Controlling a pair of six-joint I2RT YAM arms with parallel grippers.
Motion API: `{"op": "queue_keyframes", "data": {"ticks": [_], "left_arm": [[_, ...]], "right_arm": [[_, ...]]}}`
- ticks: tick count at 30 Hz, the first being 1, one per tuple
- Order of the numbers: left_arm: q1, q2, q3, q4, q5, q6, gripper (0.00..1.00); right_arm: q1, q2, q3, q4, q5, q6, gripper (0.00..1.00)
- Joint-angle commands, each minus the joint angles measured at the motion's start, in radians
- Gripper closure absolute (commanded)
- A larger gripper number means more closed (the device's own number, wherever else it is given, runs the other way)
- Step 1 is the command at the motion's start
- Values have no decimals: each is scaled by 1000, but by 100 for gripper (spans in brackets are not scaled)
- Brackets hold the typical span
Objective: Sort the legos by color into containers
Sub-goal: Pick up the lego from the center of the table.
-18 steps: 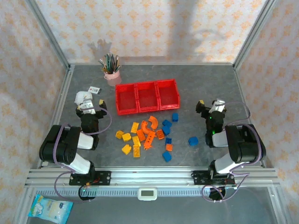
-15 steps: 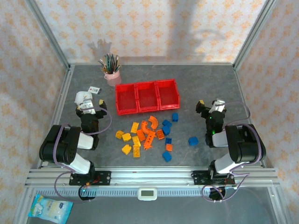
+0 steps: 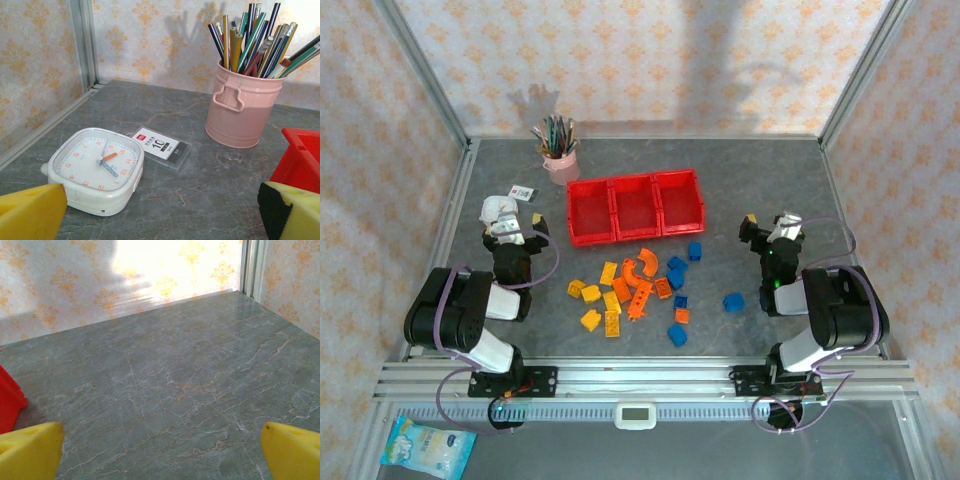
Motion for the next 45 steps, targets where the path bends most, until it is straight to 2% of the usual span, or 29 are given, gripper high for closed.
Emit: {"op": "queue_keyframes", "data": {"ticks": [1, 19, 24, 28, 31, 36, 39, 41, 42, 45], "left_arm": [[3, 1, 9, 20, 11, 0, 0], [3, 1, 9, 18, 12, 0, 0], [3, -46, 18, -29, -26, -15, 0], [3, -163, 42, -171, -11, -10, 0], [3, -278, 34, -244, -12, -19, 0], [3, -497, 32, -381, -23, -112, 0], [5, -618, 46, -501, -85, -265, 0], [5, -701, 33, -558, -125, -358, 0], [6, -728, 7, -534, -146, -402, 0], [9, -817, -20, -597, -116, -500, 0]], "right_arm": [[-4, -9, 1, 30, 1, -16, 0], [-5, -10, -1, 33, 1, -16, 0], [-4, -38, 9, -4, -15, -23, 0], [-2, -89, 11, -49, -12, -20, 0], [-4, -175, 40, -171, -8, -10, 0], [-5, -320, 91, -331, -30, 90, 0], [-5, -414, 106, -399, -65, 233, 0], [-5, -474, 153, -584, -3, 438, 0], [-5, -492, 175, -681, 22, 515, 0], [-5, -507, 189, -769, -87, 554, 0]]}}
